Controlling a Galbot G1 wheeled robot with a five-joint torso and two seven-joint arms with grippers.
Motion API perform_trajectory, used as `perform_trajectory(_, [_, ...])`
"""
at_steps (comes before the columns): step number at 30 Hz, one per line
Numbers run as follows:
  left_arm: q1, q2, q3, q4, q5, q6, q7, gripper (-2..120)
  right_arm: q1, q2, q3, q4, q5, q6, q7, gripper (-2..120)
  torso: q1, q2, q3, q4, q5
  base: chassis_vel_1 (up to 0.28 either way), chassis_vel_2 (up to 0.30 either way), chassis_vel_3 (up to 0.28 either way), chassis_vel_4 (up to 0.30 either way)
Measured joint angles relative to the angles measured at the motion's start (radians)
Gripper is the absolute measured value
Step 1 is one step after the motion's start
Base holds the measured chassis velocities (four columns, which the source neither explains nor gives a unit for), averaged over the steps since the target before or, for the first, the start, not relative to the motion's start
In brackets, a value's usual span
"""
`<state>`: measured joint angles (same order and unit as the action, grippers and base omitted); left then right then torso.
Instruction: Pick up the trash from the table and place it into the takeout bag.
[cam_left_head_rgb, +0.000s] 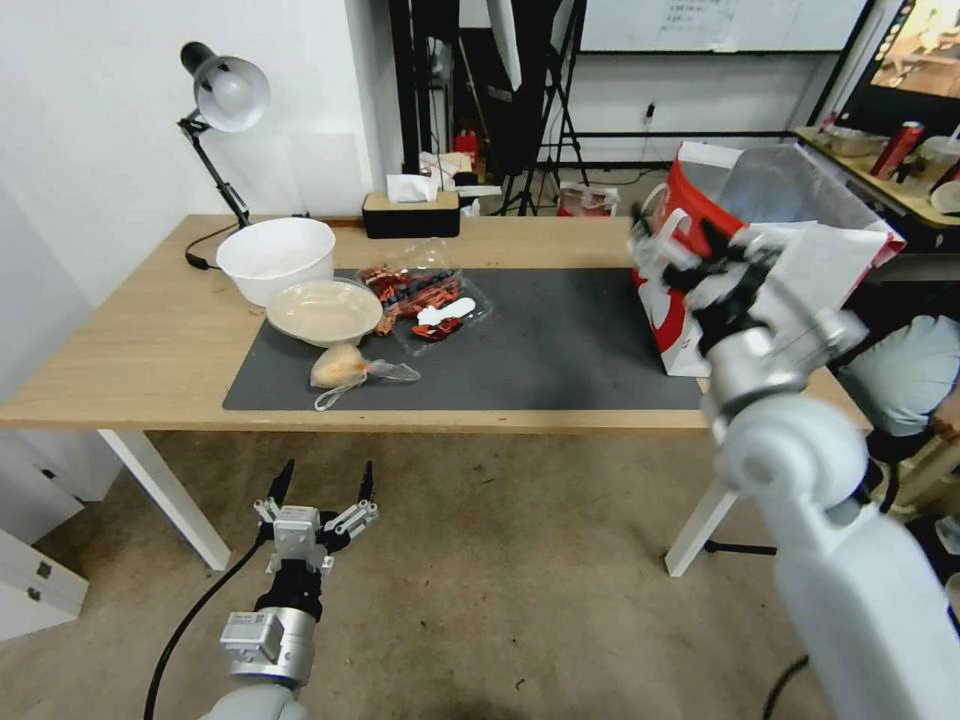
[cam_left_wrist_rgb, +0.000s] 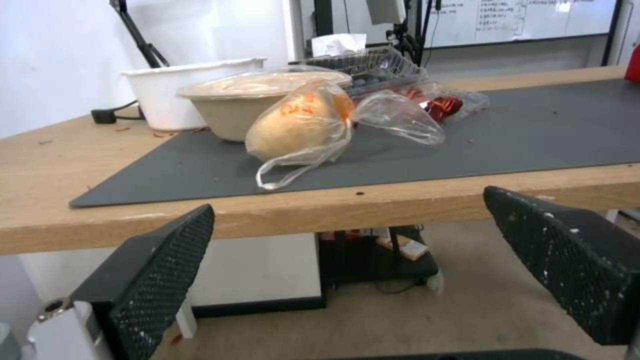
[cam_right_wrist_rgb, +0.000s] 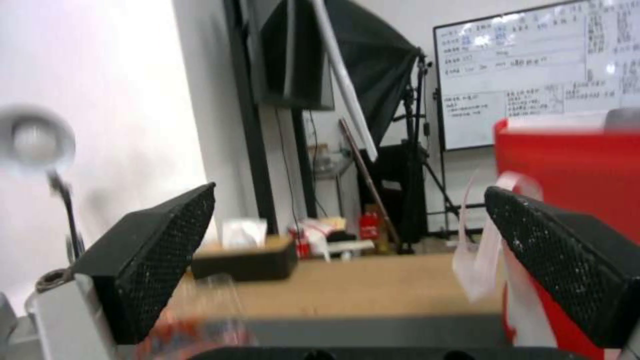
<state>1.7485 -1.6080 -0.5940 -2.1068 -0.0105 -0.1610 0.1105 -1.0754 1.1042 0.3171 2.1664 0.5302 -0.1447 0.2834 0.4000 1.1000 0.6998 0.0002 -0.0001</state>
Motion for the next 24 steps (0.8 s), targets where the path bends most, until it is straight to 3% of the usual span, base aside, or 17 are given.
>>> perform_trajectory(1, [0.000,0.000,-0.002,0.000,-0.002,-0.003,-0.001,100,-0.085,0.001,-0.040,0.010,-0.107,0.042,0.025,100,0.000,0.000,0.000,-0.0002,0.0000,0.000,0.000,0.000,0.000])
perform_trajectory(6, [0.000,0.000,-0.007,0.002,-0.005,-0.009,-0.002,100,-0.205,0.011,-0.050,0.012,-0.199,0.111,0.056,100,0.000,0.000,0.000,-0.0004,0.0001,0.000,0.000,0.000,0.000])
perform_trajectory(18, [-0.006,0.000,-0.007,0.006,-0.012,-0.016,-0.003,100,-0.490,0.040,-0.003,-0.048,-0.261,0.325,0.083,100,0.000,0.000,0.000,-0.0002,0.0002,0.000,0.000,0.000,0.000])
perform_trajectory(24, [-0.006,0.000,-0.002,0.006,-0.012,-0.017,-0.003,100,-0.528,0.054,-0.008,-0.084,-0.270,0.361,0.087,100,0.000,0.000,0.000,-0.0003,0.0001,0.000,0.000,0.000,0.000])
